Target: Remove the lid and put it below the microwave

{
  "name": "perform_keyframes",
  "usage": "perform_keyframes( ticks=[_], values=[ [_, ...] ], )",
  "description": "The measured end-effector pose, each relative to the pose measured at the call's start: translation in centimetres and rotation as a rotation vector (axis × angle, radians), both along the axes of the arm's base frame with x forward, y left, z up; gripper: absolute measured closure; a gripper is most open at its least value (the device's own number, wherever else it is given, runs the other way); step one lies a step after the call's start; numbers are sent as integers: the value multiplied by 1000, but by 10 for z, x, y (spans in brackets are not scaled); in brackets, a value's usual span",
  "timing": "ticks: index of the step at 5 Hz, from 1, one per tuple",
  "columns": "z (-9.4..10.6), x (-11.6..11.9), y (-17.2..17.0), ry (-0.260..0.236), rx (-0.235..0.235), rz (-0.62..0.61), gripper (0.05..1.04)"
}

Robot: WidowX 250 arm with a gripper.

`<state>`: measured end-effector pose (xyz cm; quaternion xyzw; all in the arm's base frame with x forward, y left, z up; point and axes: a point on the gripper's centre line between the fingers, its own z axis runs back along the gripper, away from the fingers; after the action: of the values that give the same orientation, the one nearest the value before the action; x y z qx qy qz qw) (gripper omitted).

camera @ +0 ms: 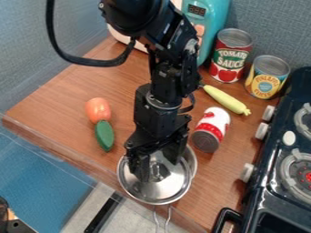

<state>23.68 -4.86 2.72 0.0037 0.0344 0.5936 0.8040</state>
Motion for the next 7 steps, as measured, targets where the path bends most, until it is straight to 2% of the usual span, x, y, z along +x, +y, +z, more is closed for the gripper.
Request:
perform_keyframes(
  ticks=[1,3,4,5,6,7],
  values=[
    [-9,4,-3,12,4,-14,138],
    [-9,6,-5,-6,19,-16,730],
    [-9,5,-4,-2,25,-16,940],
    [-9,4,-4,2,27,-17,1024],
    [-8,2,-3,17,32,-25,1032],
    [5,4,-2,-18,34,-29,1032]
  ],
)
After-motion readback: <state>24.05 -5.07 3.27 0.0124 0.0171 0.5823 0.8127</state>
